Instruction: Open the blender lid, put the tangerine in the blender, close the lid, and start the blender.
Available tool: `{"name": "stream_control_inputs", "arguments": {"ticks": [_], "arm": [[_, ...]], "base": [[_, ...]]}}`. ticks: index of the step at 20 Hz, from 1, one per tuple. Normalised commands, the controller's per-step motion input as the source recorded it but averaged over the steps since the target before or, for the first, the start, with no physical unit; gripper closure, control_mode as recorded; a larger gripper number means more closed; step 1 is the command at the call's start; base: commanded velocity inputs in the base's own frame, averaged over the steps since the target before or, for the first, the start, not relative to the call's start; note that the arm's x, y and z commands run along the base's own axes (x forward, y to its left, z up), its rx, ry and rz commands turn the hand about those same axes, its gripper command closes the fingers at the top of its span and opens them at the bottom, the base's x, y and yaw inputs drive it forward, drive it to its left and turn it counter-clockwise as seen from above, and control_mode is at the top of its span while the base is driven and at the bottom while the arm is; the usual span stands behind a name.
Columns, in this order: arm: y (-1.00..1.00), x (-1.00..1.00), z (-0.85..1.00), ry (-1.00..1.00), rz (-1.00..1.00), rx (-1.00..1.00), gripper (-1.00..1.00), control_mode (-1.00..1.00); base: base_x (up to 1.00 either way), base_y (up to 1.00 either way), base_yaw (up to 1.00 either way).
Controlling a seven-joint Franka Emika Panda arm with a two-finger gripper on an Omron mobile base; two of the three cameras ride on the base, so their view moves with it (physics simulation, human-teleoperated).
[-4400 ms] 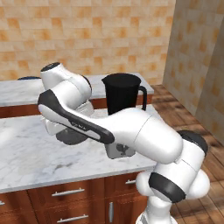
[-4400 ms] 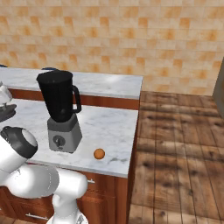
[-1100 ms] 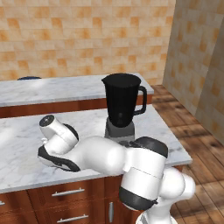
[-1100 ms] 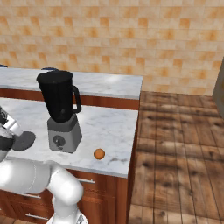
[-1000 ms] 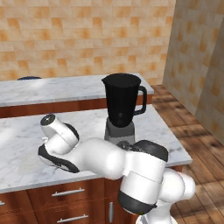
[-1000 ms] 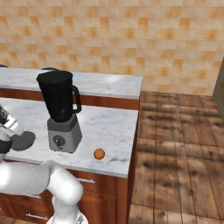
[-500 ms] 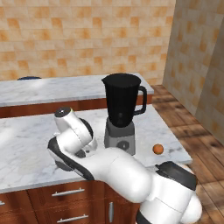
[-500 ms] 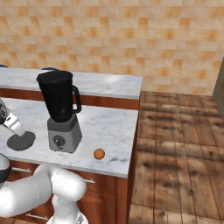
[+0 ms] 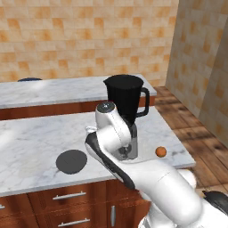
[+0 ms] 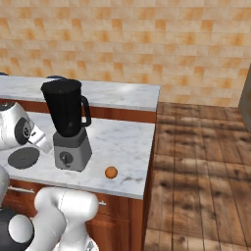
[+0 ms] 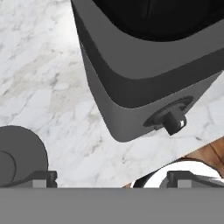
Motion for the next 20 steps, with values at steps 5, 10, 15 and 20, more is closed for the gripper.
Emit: {"name": "stream_control_inputs", "arguments": {"ticks": [5, 10, 15, 20], "arm": [[-1.00, 0.00, 0.35, -0.09, 0.00, 0.01, -1.00, -1.00], [-1.00, 0.00, 0.01, -0.01, 0.00, 0.01, -1.00, -1.00], [-1.00, 0.04, -0.14, 0.00, 0.00, 0.01, -1.00, -1.00], [-0.95, 0.02, -0.35, 0.01, 0.00, 0.01, -1.00, -1.00]], "base": [[0.00, 0.00, 0.00], [0.00, 0.00, 0.00], [0.00, 0.00, 0.00], [0.00, 0.00, 0.00]]}}
